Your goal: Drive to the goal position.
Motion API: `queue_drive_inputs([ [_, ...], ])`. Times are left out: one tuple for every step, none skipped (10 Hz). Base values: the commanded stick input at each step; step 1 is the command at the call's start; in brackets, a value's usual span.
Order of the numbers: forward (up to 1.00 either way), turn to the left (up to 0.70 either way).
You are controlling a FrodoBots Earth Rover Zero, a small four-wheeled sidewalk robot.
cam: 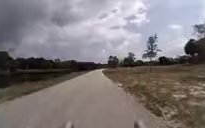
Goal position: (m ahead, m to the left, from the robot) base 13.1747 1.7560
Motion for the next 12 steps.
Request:
queue_drive_inputs([
  [0.85,0.00],
  [0.85,0.00],
  [0.85,0.00],
  [0.85,0.00],
  [0.85,0.00],
  [0.85,0.00],
  [0.85,0.00],
  [0.85,0.00],
  [0.85,0.00],
  [0.85,0.00],
  [0.85,0.00],
  [0.85,0.00],
])
